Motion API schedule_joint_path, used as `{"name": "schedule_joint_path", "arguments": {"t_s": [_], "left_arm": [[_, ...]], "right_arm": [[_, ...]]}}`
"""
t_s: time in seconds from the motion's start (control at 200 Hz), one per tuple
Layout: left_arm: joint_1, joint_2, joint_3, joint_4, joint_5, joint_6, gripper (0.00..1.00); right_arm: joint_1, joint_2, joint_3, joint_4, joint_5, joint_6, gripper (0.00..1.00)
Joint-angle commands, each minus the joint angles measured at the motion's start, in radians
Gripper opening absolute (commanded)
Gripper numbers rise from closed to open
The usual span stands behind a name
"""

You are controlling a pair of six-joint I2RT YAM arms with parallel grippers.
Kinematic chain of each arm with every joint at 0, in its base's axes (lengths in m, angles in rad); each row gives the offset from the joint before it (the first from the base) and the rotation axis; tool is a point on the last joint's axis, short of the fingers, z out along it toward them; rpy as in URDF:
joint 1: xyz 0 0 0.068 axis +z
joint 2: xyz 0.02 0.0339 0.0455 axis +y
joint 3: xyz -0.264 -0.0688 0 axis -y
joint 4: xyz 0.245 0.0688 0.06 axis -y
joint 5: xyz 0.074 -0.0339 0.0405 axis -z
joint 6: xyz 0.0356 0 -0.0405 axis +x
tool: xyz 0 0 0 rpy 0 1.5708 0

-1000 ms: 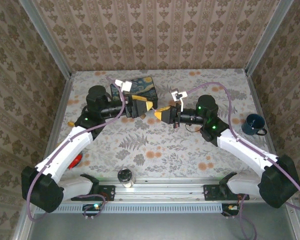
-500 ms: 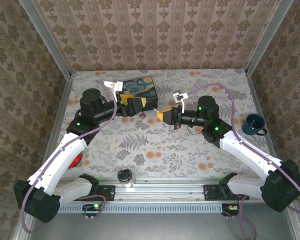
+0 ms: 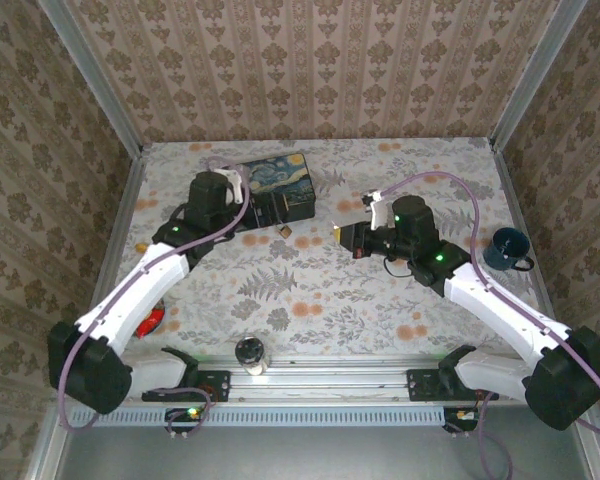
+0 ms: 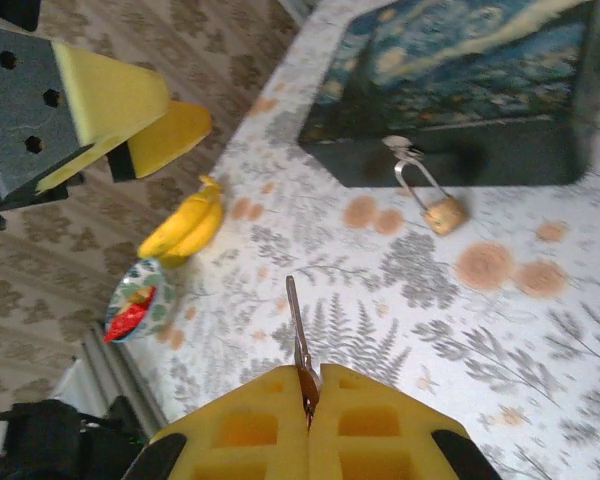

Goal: Unlock a padlock with a key

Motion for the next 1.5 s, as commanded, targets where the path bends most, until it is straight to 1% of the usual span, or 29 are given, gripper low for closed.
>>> {"name": "schedule_joint_path", "arguments": {"t_s": [0.0, 0.1, 0.18, 0.23, 0.28, 0.425, 0.53, 0.74, 0.86, 1.16, 1.27, 1.495], "left_arm": [[-0.044, 0.074, 0.007, -0.041, -0.146, -0.037, 1.00], [-0.105, 0.170, 0.054, -0.122, -0.327, -0.050, 0.99], [-0.142, 0.243, 0.074, -0.152, -0.467, -0.081, 1.00], [-0.159, 0.287, 0.082, -0.155, -0.535, -0.102, 1.00], [-0.169, 0.332, 0.095, -0.157, -0.576, -0.119, 1.00], [-0.188, 0.450, 0.128, -0.103, -0.595, -0.141, 0.99], [-0.202, 0.529, 0.152, -0.075, -0.627, -0.154, 0.96], [-0.202, 0.626, 0.162, 0.063, -0.676, -0.154, 0.93], [-0.192, 0.684, 0.208, 0.067, -0.698, -0.150, 0.92], [-0.158, 0.794, 0.303, 0.067, -0.698, -0.107, 0.90], [-0.156, 0.831, 0.349, 0.025, -0.728, -0.082, 0.90], [-0.146, 0.840, 0.339, -0.032, -0.767, -0.081, 0.85]], "right_arm": [[-0.006, 0.010, 0.013, -0.107, 0.087, -0.017, 0.00], [-0.008, 0.026, 0.013, -0.129, 0.111, -0.017, 0.00], [-0.008, 0.039, 0.014, -0.144, 0.135, -0.016, 0.00], [-0.008, 0.045, 0.013, -0.148, 0.143, -0.014, 0.00], [-0.008, 0.050, 0.010, -0.147, 0.149, -0.014, 0.00], [-0.008, 0.058, 0.002, -0.157, 0.191, -0.019, 0.00], [-0.008, 0.060, -0.008, -0.141, 0.196, -0.020, 0.00], [-0.011, 0.065, -0.020, -0.119, 0.197, -0.014, 0.00], [-0.014, 0.069, -0.018, -0.113, 0.192, -0.013, 0.00], [-0.017, 0.092, -0.020, -0.088, 0.174, -0.003, 0.00], [-0.023, 0.111, -0.002, -0.095, 0.164, -0.008, 0.00], [-0.035, 0.121, 0.009, -0.091, 0.158, 0.003, 0.00]]}}
